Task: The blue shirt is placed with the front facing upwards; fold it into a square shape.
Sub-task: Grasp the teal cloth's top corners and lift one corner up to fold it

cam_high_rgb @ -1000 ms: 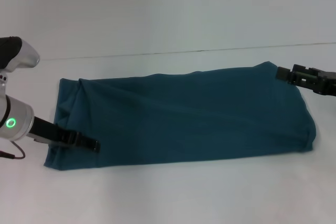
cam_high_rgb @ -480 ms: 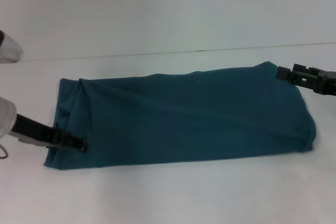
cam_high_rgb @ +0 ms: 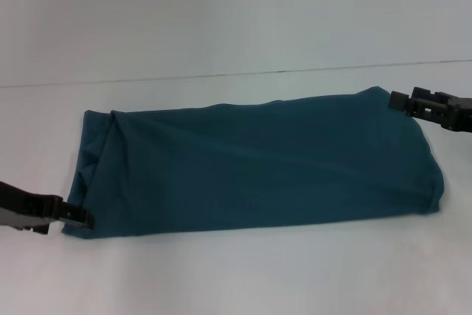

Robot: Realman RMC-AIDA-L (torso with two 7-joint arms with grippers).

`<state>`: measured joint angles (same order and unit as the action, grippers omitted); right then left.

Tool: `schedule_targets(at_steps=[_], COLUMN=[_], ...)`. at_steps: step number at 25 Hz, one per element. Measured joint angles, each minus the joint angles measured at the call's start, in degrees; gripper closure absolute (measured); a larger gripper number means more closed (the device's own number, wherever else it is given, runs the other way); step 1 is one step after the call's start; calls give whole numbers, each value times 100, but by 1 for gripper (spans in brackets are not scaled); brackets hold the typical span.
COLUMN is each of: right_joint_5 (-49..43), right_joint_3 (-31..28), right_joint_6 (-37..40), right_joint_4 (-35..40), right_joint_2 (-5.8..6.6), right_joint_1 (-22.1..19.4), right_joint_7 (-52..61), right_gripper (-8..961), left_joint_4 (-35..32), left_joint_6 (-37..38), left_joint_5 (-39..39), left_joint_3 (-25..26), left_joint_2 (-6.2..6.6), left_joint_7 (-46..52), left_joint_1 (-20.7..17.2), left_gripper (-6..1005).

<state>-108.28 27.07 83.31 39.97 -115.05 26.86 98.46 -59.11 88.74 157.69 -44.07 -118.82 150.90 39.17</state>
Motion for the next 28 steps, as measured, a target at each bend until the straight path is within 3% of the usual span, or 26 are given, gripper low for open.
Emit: schedule_targets(at_steps=[8,28], right_joint_5=[-6,-17], right_joint_3=[9,18], right_joint_6=[13,88], right_joint_4=[2,2], right_joint_2=[7,85], right_joint_1=[4,-15], right_joint_7=[-3,-29], right_gripper=[28,29], left_joint_4=[491,664], left_joint_6=[-389,-739], left_joint_5=[5,9], left_joint_3=[-13,4], left_joint_2=[2,-37], left_joint_7=[177,599], left_joint_1=[84,157], left_gripper=[95,94])
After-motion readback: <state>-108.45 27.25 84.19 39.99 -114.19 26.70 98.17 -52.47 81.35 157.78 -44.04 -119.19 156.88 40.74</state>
